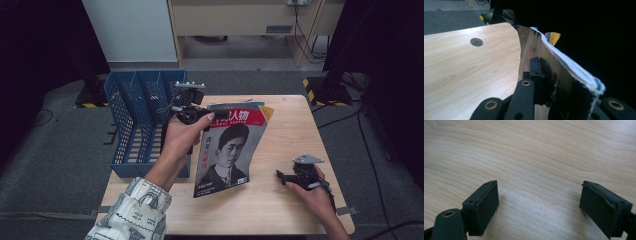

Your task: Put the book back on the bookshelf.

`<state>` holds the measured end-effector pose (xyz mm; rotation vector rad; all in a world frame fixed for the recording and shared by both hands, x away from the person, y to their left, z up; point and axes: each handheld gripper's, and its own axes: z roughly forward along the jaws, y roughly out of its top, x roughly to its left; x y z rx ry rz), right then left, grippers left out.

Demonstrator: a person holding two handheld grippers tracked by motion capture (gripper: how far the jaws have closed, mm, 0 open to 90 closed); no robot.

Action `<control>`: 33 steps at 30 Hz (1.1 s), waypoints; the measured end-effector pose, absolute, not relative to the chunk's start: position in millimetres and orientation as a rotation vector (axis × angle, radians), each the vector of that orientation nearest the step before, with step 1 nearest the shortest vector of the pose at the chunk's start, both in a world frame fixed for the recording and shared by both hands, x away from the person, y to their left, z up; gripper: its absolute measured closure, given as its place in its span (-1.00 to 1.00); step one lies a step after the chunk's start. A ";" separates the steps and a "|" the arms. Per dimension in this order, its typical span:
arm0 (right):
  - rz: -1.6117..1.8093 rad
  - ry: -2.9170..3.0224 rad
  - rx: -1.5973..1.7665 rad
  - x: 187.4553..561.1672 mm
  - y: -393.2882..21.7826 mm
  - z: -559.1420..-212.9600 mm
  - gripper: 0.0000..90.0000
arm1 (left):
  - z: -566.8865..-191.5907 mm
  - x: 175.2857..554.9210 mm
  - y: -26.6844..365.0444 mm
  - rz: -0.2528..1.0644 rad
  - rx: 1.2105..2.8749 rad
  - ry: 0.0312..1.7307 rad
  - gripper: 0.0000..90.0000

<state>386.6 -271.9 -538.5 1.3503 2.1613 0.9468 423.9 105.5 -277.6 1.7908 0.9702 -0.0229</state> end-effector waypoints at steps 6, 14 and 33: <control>0.946 2.157 1.361 385.3 -271.5 -538.4 -0.65 | -272.0 424.7 121.0 -0.014 1.767 1.000 0.91; 0.947 2.159 1.351 385.0 -271.9 -538.6 -0.65 | -258.5 425.0 137.7 0.015 1.723 1.033 0.91; 0.949 2.156 1.352 384.4 -271.9 -538.6 -0.65 | -235.8 421.3 158.2 0.038 1.684 1.037 0.91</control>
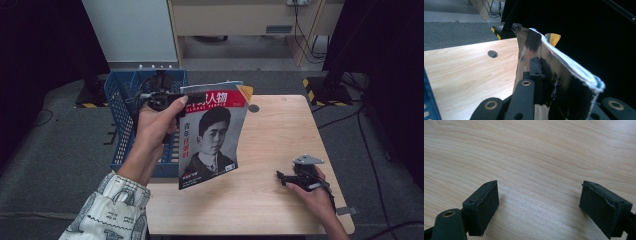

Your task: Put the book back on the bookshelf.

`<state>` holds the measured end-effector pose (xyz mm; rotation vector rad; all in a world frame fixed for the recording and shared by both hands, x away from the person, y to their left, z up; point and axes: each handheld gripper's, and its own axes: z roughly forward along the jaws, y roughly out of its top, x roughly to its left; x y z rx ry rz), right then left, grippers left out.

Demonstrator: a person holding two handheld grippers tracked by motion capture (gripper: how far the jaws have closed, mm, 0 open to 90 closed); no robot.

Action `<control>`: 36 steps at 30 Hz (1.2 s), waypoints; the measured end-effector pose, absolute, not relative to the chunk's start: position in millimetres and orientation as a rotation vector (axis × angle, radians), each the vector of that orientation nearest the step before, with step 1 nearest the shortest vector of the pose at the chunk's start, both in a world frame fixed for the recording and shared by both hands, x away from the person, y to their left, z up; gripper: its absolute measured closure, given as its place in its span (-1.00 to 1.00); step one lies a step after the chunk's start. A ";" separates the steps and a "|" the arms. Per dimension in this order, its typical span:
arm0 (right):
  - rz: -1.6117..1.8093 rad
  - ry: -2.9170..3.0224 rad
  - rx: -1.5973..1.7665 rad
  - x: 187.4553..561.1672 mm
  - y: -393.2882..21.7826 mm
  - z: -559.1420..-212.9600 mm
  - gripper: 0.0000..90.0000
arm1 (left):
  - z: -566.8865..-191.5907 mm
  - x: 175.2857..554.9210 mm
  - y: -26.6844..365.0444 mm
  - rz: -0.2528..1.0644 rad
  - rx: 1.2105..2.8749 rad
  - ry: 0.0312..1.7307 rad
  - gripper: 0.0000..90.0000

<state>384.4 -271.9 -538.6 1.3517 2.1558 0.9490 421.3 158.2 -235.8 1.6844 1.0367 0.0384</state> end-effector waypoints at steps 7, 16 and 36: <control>0.949 2.155 1.353 384.3 -271.9 -538.7 -0.65 | -229.1 418.0 172.0 0.053 1.663 1.051 0.91; 0.950 2.155 1.353 384.4 -271.9 -538.7 -0.65 | -216.8 415.7 189.3 0.088 1.640 1.062 0.91; 0.949 2.154 1.353 384.5 -271.9 -538.7 -0.65 | -208.8 424.0 229.1 0.091 1.577 1.084 0.91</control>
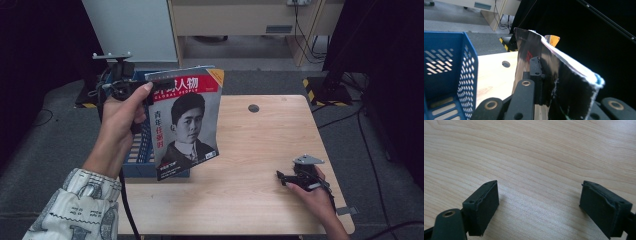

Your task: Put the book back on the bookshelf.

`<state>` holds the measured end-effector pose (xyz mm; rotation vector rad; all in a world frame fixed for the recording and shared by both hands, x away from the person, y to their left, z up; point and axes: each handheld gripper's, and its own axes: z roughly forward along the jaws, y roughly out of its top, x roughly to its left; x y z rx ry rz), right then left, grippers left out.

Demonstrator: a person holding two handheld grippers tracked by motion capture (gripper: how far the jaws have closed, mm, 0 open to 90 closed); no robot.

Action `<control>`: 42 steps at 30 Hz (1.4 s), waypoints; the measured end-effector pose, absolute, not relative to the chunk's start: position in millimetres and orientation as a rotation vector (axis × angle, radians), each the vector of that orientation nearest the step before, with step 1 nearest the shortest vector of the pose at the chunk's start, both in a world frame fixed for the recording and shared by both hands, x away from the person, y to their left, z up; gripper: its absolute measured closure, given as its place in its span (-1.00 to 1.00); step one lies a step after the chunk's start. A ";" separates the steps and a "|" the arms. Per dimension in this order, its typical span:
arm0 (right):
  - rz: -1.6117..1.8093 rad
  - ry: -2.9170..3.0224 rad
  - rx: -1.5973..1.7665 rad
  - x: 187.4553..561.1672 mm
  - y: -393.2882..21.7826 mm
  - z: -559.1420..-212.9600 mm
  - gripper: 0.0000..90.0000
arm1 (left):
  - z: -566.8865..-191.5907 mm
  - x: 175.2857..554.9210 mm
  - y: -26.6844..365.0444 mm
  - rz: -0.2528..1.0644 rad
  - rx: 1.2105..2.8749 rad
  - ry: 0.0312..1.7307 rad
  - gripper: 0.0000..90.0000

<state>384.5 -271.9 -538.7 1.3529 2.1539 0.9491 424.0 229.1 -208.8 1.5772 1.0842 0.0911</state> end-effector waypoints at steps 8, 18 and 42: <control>0.947 2.152 1.354 384.3 -271.8 -538.7 -0.65 | -204.8 434.7 252.1 0.100 1.560 1.088 0.91; 0.941 2.138 1.377 382.9 -270.4 -538.5 -0.65 | -207.7 442.8 274.9 0.109 1.563 1.098 0.92; 0.931 2.120 1.389 380.6 -269.2 -538.6 -0.64 | -206.3 435.3 318.5 0.122 1.520 1.173 0.91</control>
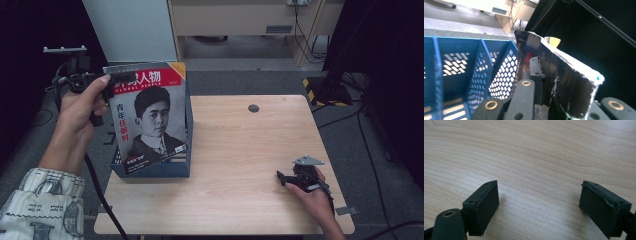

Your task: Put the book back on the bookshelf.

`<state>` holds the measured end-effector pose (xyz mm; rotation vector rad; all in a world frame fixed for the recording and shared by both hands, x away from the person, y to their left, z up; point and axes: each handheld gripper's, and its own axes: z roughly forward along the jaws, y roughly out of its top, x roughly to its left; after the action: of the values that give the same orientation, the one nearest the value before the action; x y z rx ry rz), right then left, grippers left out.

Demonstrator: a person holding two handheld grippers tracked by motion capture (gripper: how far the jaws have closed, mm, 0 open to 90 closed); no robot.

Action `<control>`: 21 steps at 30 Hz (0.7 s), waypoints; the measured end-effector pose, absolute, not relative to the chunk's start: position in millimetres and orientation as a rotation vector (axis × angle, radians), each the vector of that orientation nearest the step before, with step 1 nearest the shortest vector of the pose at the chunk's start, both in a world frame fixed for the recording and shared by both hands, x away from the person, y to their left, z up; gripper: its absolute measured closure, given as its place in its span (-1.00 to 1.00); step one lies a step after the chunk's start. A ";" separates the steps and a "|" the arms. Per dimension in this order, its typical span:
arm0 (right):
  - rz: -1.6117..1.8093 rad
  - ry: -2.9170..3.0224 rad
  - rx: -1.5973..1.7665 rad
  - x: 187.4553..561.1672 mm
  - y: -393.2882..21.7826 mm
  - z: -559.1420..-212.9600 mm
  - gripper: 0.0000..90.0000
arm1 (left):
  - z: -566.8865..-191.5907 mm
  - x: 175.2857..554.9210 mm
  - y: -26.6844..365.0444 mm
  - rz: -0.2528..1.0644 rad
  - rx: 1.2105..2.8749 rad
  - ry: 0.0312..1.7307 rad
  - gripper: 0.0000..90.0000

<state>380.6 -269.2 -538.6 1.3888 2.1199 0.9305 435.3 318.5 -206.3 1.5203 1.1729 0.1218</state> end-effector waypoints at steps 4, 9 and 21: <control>0.931 2.120 1.389 380.6 -269.2 -538.6 -0.64 | -208.9 432.4 329.2 0.132 1.508 1.190 0.91; 0.931 2.121 1.387 380.8 -269.4 -538.6 -0.64 | -211.0 431.4 338.9 0.152 1.500 1.202 0.91; 0.930 2.121 1.386 380.8 -269.5 -538.6 -0.64 | -212.2 424.8 356.5 0.188 1.467 1.231 0.91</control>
<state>380.8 -269.5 -538.6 1.3864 2.1207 0.9296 424.8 356.5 -212.2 1.4668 1.2305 0.1882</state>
